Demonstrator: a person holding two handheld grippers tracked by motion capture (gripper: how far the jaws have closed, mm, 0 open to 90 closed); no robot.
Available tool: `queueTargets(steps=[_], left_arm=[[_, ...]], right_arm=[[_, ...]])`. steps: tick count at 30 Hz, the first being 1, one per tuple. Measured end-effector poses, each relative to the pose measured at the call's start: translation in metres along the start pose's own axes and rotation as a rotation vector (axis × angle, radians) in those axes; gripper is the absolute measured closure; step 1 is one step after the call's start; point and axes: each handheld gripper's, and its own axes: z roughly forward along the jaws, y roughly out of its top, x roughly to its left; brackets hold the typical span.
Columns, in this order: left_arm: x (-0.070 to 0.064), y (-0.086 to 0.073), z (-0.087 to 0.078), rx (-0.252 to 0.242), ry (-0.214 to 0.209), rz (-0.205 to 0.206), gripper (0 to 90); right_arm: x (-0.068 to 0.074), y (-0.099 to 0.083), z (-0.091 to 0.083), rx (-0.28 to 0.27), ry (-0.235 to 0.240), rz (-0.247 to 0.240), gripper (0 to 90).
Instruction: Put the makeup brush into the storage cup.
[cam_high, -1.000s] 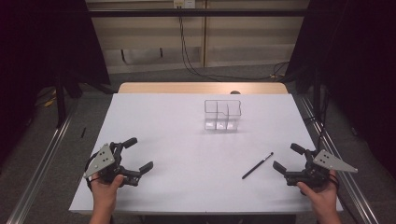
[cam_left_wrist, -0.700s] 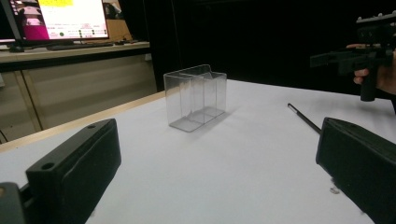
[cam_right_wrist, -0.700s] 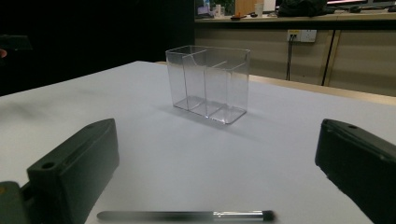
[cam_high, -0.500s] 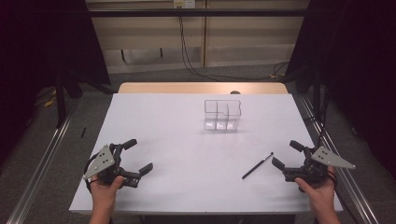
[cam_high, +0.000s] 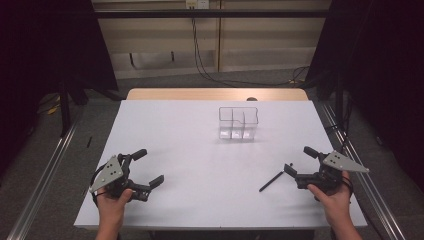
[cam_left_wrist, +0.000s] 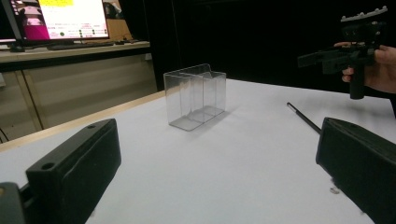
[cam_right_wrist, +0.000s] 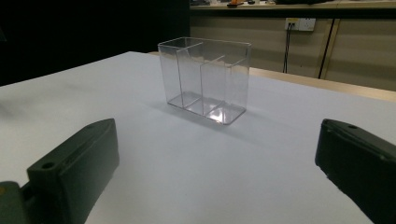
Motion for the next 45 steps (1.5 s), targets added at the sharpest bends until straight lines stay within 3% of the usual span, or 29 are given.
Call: queueTargets(steps=[13, 28, 40, 45], left_arm=[[-0.002, 0.001, 0.003, 0.001, -0.003, -0.008, 0.0], [0.001, 0.001, 0.012, 0.005, -0.02, -0.006, 0.0], [0.002, -0.001, 0.009, 0.008, -0.016, -0.019, 0.0], [0.001, -0.001, 0.009, 0.012, -0.02, -0.021, 0.0]], right_arm=[[0.002, 0.009, 0.009, -0.014, 0.003, 0.003, 0.0], [0.006, 0.016, 0.017, 0.039, 0.004, -0.012, 0.0], [0.007, 0.022, 0.029, 0.156, 0.0, -0.016, 0.0], [0.009, 0.029, 0.036, 0.239, 0.007, -0.021, 0.0]])
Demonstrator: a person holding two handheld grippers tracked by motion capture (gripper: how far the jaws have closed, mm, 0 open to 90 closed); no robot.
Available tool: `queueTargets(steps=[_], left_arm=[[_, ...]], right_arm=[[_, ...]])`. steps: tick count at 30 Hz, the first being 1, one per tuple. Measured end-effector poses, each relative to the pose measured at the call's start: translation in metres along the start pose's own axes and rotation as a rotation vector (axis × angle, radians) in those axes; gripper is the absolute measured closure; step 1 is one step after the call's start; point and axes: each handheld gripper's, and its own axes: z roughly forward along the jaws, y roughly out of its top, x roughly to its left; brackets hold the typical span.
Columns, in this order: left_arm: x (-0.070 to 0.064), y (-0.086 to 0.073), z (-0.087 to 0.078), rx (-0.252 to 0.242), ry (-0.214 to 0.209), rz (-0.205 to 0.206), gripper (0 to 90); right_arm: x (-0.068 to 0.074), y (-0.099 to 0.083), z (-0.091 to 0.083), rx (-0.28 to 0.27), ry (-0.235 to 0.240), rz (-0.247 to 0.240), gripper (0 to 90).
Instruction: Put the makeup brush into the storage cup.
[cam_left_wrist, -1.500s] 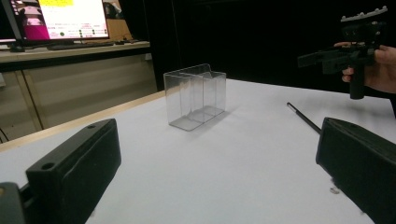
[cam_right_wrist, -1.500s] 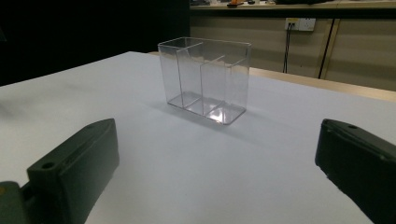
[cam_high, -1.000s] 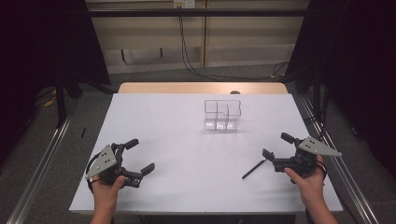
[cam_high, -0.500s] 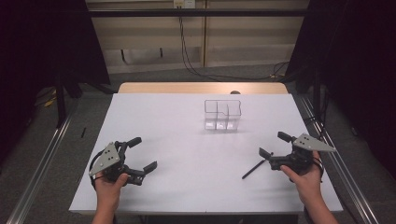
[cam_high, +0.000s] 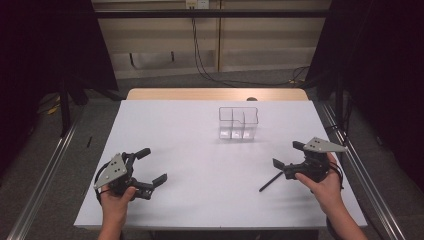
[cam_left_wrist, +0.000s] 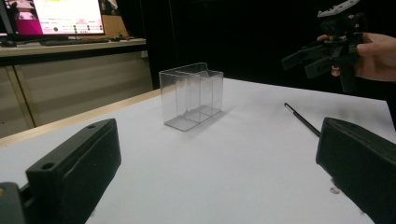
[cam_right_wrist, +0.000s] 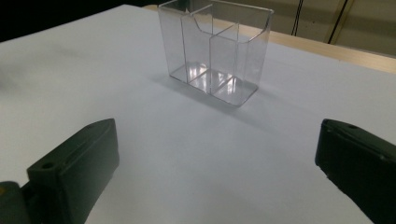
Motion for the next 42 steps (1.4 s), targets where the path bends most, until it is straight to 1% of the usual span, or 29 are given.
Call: queueTargets(steps=[5, 7, 8, 9, 10, 11, 18, 19, 20, 21, 22, 23, 24, 25, 27, 28, 30, 31, 32, 33, 34, 37, 39, 40, 42], left_arm=[[0.0, 0.0, 0.0, 0.0, -0.004, -0.005, 0.0], [0.0, -0.001, 0.0, 0.0, -0.003, -0.006, 0.0], [0.0, -0.001, 0.0, 0.001, -0.004, -0.007, 0.0], [0.0, -0.001, 0.0, 0.003, -0.005, -0.006, 0.0], [0.0, -0.001, 0.0, 0.002, -0.004, -0.004, 0.0], [0.0, -0.001, 0.0, 0.004, -0.005, -0.005, 0.0], [0.0, -0.001, 0.0, 0.005, -0.006, -0.008, 0.0], [0.0, -0.001, 0.0, 0.005, -0.006, -0.008, 0.0], [0.0, -0.001, 0.0, 0.005, -0.007, -0.008, 0.0], [0.0, -0.001, 0.0, 0.005, -0.007, -0.008, 0.0], [0.0, -0.001, 0.0, 0.005, -0.007, -0.008, 0.0], [0.0, -0.001, 0.0, 0.005, -0.007, -0.008, 0.0], [0.0, -0.001, 0.0, 0.008, -0.006, -0.008, 0.0], [0.0, -0.001, 0.0, 0.006, -0.007, -0.009, 0.0], [0.0, -0.001, 0.0, 0.006, -0.006, -0.008, 0.0], [0.0, 0.0, 0.0, 0.008, -0.006, -0.007, 0.0], [0.0, 0.0, 0.0, 0.008, -0.006, -0.006, 0.0], [0.0, 0.0, 0.0, 0.008, -0.006, -0.007, 0.0], [0.0, 0.0, 0.0, 0.006, -0.008, -0.009, 0.0], [0.0, 0.0, 0.0, 0.006, -0.008, -0.009, 0.0], [0.0, 0.0, 0.0, 0.008, -0.008, -0.005, 0.0], [-0.001, 0.0, 0.0, 0.008, -0.01, -0.009, 0.0], [-0.001, 0.0, 0.001, 0.009, -0.012, -0.009, 0.0], [0.0, 0.0, 0.001, 0.012, -0.015, -0.006, 0.0], [-0.001, -0.001, 0.001, 0.008, -0.018, -0.01, 0.0]], right_arm=[[0.0, 0.004, 0.005, 0.073, 0.003, -0.008, 0.0], [0.0, 0.005, 0.007, 0.098, 0.009, -0.004, 0.0], [0.0, 0.005, 0.007, 0.098, 0.009, -0.004, 0.0], [0.0, 0.006, 0.008, 0.111, 0.007, -0.01, 0.0], [0.0, 0.006, 0.009, 0.126, 0.006, -0.009, 0.0], [0.0, 0.007, 0.01, 0.154, 0.004, -0.012, 0.0], [0.0, 0.01, 0.015, 0.232, 0.004, -0.007, 0.0], [0.0, 0.01, 0.015, 0.232, 0.004, -0.007, 0.0], [-0.001, 0.01, 0.017, 0.261, 0.005, -0.007, 0.0], [-0.001, 0.01, 0.017, 0.261, 0.005, -0.007, 0.0], [-0.001, 0.011, 0.019, 0.296, 0.011, -0.008, 0.0], [-0.001, 0.011, 0.019, 0.296, 0.011, -0.008, 0.0], [-0.001, 0.012, 0.02, 0.321, 0.013, -0.013, 0.0], [-0.001, 0.013, 0.021, 0.334, 0.015, -0.015, 0.0], [-0.001, 0.013, 0.022, 0.345, 0.014, -0.022, 0.0], [-0.001, 0.016, 0.023, 0.374, 0.014, -0.025, 0.0], [-0.001, 0.017, 0.024, 0.38, 0.009, -0.021, 0.0], [-0.001, 0.018, 0.024, 0.389, 0.01, -0.015, 0.0], [-0.001, 0.019, 0.026, 0.41, 0.01, -0.011, 0.0], [-0.001, 0.019, 0.026, 0.41, 0.01, -0.011, 0.0], [0.0, 0.02, 0.027, 0.436, 0.009, -0.008, 0.0], [0.001, 0.021, 0.03, 0.463, 0.008, 0.002, 0.0], [0.001, 0.021, 0.03, 0.469, 0.009, 0.005, 0.0], [0.001, 0.022, 0.031, 0.491, 0.017, 0.005, 0.0], [0.001, 0.024, 0.032, 0.501, 0.014, 0.004, 0.0]])
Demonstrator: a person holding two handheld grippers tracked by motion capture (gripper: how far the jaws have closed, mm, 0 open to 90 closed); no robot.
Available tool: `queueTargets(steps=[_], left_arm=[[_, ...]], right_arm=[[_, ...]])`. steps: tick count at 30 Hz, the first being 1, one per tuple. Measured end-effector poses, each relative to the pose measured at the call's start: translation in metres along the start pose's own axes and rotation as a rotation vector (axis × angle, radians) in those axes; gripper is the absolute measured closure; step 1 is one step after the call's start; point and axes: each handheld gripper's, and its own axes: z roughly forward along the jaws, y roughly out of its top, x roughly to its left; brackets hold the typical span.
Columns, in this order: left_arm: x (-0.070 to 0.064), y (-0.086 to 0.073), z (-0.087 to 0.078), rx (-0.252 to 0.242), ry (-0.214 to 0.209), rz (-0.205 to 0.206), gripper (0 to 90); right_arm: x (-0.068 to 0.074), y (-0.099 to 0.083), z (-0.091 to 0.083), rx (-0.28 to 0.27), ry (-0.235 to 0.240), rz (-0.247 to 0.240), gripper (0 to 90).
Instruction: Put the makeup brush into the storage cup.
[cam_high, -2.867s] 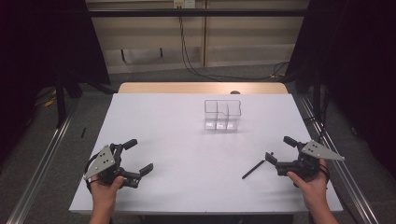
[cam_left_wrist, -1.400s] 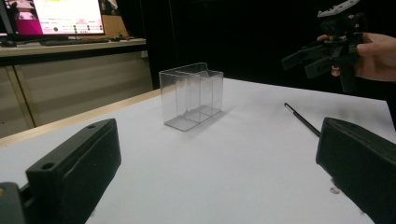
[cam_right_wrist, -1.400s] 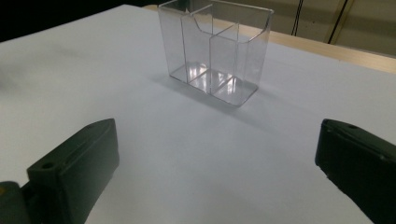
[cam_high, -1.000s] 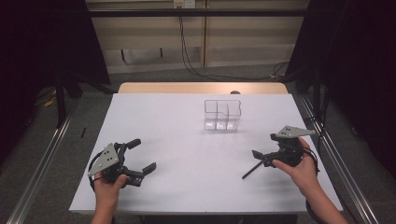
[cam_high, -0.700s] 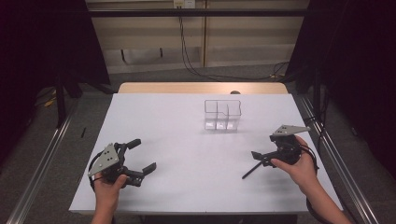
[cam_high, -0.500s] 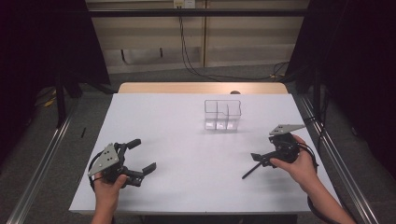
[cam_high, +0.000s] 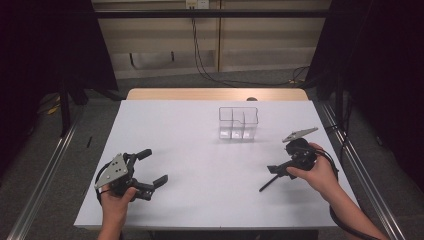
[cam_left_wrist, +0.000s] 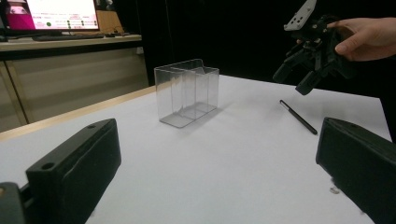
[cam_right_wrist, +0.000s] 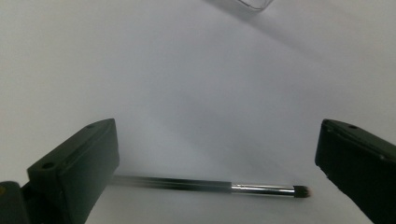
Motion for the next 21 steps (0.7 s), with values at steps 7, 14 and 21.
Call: queueTargets(steps=[7, 14, 21], left_arm=[[0.0, 0.0001, -0.0001, 0.001, -0.001, 0.001, 0.0], [-0.0008, 0.0005, 0.0003, 0.003, -0.002, 0.001, 0.0], [-0.0014, 0.0, 0.0026, 0.012, -0.014, 0.007, 0.0]], right_arm=[[0.0006, 0.0041, -0.0003, 0.05, -0.006, 0.007, 0.0], [-0.003, 0.0038, 0.0014, 0.117, -0.017, 0.04, 0.9], [-0.0064, 0.0017, 0.0027, 0.164, -0.031, 0.082, 1.2]])
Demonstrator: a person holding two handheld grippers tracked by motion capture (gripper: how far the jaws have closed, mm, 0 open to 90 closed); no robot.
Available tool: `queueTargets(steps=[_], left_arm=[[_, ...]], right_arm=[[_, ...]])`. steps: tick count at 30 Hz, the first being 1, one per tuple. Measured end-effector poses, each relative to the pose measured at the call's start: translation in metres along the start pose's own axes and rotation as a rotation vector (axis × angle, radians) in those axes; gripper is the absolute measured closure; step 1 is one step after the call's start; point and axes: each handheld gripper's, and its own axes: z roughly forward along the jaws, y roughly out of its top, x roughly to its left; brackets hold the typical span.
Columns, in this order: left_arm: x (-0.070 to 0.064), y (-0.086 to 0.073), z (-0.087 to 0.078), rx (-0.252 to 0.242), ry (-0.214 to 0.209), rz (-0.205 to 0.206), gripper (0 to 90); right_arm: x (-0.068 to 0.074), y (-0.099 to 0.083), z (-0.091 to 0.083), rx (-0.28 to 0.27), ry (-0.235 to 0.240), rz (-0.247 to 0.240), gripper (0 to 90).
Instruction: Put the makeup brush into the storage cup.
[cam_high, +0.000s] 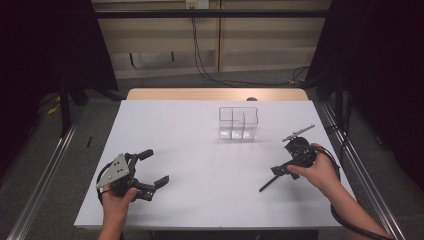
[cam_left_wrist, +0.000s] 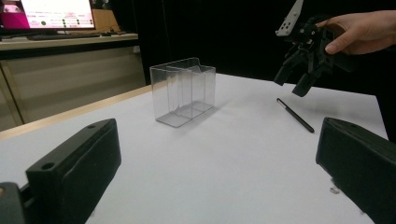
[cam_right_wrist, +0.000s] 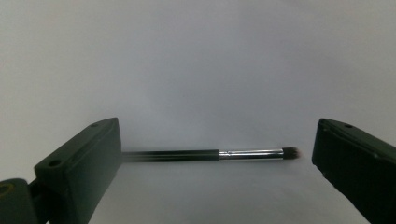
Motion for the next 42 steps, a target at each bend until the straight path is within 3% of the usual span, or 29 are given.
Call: queueTargets(steps=[16, 42], left_arm=[[0.0, 0.0, 0.001, 0.004, -0.007, 0.003, 0.0], [0.0, 0.0, 0.002, 0.007, -0.008, 0.007, 0.0]], right_arm=[[-0.001, -0.001, 0.006, 0.038, 0.003, 0.046, 1.6], [-0.002, -0.006, 0.015, 0.065, 0.002, 0.064, 1.3]])
